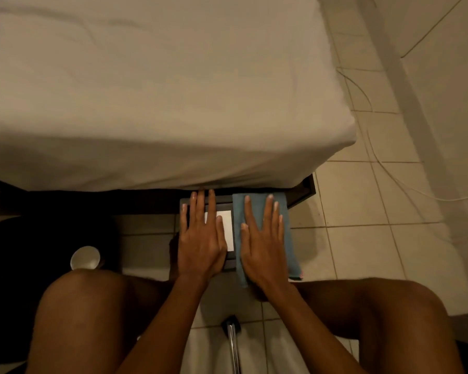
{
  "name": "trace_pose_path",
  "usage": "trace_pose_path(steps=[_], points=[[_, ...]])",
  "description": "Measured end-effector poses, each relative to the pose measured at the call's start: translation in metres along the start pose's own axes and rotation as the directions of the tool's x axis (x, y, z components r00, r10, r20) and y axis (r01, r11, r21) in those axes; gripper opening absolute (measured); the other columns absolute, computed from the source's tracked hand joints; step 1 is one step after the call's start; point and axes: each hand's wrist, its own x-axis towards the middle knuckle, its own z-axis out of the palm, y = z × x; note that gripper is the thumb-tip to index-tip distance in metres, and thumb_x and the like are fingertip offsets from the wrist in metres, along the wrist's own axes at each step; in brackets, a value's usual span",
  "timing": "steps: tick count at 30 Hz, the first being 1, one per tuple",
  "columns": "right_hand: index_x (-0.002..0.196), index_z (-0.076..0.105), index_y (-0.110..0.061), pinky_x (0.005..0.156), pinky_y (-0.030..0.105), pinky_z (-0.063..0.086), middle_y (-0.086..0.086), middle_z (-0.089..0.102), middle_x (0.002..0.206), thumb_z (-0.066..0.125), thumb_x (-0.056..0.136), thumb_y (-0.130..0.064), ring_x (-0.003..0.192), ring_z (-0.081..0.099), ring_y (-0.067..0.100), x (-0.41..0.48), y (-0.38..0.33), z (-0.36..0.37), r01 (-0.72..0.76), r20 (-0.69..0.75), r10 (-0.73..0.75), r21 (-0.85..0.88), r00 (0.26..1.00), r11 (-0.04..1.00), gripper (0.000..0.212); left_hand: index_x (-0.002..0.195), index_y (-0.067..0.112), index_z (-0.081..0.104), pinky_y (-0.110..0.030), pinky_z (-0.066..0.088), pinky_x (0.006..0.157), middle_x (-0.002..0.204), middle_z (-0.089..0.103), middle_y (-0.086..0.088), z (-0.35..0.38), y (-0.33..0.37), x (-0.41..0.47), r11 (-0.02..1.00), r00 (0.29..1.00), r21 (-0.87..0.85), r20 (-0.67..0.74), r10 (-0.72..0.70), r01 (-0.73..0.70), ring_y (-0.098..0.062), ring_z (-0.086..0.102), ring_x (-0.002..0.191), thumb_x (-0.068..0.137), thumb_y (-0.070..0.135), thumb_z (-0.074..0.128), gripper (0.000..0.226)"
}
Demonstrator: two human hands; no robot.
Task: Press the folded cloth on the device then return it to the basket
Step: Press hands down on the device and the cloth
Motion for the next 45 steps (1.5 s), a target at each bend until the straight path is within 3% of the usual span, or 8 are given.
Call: trace_pose_path(steps=[8, 15, 18, 33, 38, 42, 45], points=[[0.158, -0.003, -0.035, 0.125, 0.041, -0.002, 0.005, -0.016, 0.166, 0.014, 0.103, -0.044, 0.153, -0.017, 0.018, 0.013, 0.002, -0.005, 0.044, 0.006, -0.044, -0.008, 0.999, 0.999, 0.058, 0.158, 0.013, 0.013, -0.043, 0.007, 0.125, 0.165, 0.017, -0.013, 0.0, 0.001, 0.001, 1.0, 1.0, 0.009, -0.02, -0.004, 0.004, -0.022, 0.009, 0.154, 0.105, 0.032, 0.022, 0.057], [0.157, -0.005, -0.038, 0.125, 0.048, 0.002, 0.005, -0.016, 0.166, 0.012, 0.103, -0.047, 0.153, -0.017, 0.02, -0.002, 0.004, -0.002, 0.043, 0.045, -0.043, -0.004, 0.998, 0.999, 0.058, 0.158, 0.012, 0.011, -0.046, 0.011, 0.125, 0.165, 0.016, -0.013, 0.0, -0.001, 0.001, 0.999, 1.0, 0.033, -0.002, 0.031, -0.031, -0.024, 0.01, 0.154, 0.105, 0.032, 0.024, 0.058], [0.158, 0.002, -0.039, 0.125, 0.049, 0.004, 0.002, -0.012, 0.167, 0.02, 0.104, -0.044, 0.153, -0.016, 0.019, 0.02, 0.005, -0.009, 0.055, 0.007, -0.055, 0.003, 0.998, 0.998, 0.056, 0.158, 0.013, 0.011, -0.046, 0.011, 0.125, 0.165, 0.016, -0.012, -0.003, 0.0, 0.001, 0.999, 0.999, 0.026, -0.007, 0.043, -0.043, -0.024, 0.009, 0.154, 0.105, 0.032, 0.024, 0.058], [0.159, 0.002, -0.034, 0.124, 0.05, -0.001, 0.003, -0.011, 0.167, 0.018, 0.103, -0.046, 0.153, -0.015, 0.025, -0.009, 0.001, 0.0, 0.005, 0.001, -0.005, -0.012, 1.0, 1.0, 0.059, 0.159, 0.014, 0.008, -0.043, 0.007, 0.126, 0.166, 0.012, -0.01, 0.001, 0.001, 0.0, 1.0, 1.0, 0.024, 0.016, 0.017, -0.018, -0.021, 0.004, 0.155, 0.105, 0.033, 0.02, 0.058], [0.159, 0.004, -0.033, 0.124, 0.05, 0.0, 0.007, -0.01, 0.167, 0.029, 0.105, -0.038, 0.153, -0.013, 0.029, 0.022, -0.003, -0.001, -0.024, -0.082, 0.025, 0.005, 0.996, 1.0, 0.06, 0.159, 0.015, 0.008, -0.042, 0.005, 0.126, 0.166, 0.013, -0.009, 0.0, 0.002, 0.001, 1.0, 1.0, 0.029, 0.009, 0.008, -0.008, -0.021, 0.005, 0.155, 0.105, 0.032, 0.02, 0.058], [0.159, 0.013, -0.025, 0.124, 0.049, 0.003, 0.007, 0.002, 0.168, 0.031, 0.104, -0.033, 0.154, -0.004, 0.029, -0.003, 0.009, 0.008, 0.097, -0.109, -0.097, -0.004, 0.989, 0.995, 0.059, 0.159, 0.015, 0.008, -0.041, 0.003, 0.126, 0.166, 0.012, -0.009, -0.002, 0.003, 0.0, 1.0, 1.0, 0.009, 0.015, 0.009, -0.009, -0.02, 0.004, 0.155, 0.105, 0.033, 0.021, 0.058], [0.159, 0.009, -0.024, 0.124, 0.049, 0.004, 0.007, 0.004, 0.167, 0.029, 0.103, -0.035, 0.154, -0.001, 0.029, -0.005, 0.017, 0.012, 0.116, -0.06, -0.119, -0.054, 0.991, 0.992, 0.061, 0.159, 0.015, 0.008, -0.042, 0.004, 0.126, 0.166, 0.011, -0.009, -0.002, 0.001, 0.0, 1.0, 1.0, 0.01, 0.024, 0.01, -0.01, -0.02, 0.003, 0.155, 0.105, 0.035, 0.017, 0.058]])
